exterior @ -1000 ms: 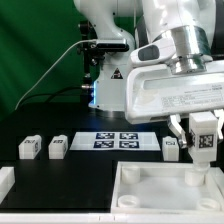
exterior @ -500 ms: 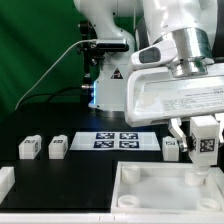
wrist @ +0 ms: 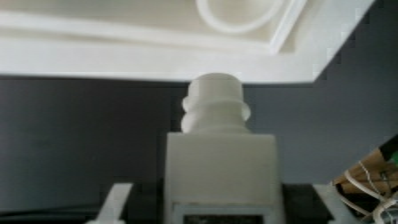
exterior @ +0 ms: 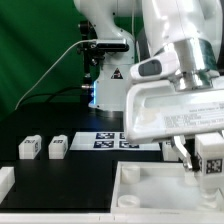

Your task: Assemble one leg

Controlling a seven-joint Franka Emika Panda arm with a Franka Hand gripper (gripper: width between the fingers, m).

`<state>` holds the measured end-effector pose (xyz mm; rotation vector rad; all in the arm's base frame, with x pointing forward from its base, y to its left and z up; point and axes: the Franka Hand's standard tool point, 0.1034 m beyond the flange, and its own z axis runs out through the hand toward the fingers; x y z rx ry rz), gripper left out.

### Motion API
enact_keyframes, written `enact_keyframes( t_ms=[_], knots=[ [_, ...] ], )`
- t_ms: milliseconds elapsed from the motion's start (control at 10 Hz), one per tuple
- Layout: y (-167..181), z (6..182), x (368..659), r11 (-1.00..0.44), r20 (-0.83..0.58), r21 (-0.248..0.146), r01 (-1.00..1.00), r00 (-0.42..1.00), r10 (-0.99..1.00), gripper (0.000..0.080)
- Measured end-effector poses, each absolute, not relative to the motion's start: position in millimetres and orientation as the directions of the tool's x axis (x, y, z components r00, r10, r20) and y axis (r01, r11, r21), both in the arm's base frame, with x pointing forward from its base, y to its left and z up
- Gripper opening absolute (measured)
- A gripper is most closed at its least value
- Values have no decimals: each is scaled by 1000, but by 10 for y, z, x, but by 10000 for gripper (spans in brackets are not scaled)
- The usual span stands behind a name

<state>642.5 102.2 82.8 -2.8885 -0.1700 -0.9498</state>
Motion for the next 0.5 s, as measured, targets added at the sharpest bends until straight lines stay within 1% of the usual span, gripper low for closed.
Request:
enact_keyframes(
  t_ms=[200, 500],
  knots=[
    [1074, 714, 6347, -988, 580, -58, 143, 811, 83, 291],
    [1133, 708, 6305, -987, 579, -58, 152, 810, 91, 291]
  ],
)
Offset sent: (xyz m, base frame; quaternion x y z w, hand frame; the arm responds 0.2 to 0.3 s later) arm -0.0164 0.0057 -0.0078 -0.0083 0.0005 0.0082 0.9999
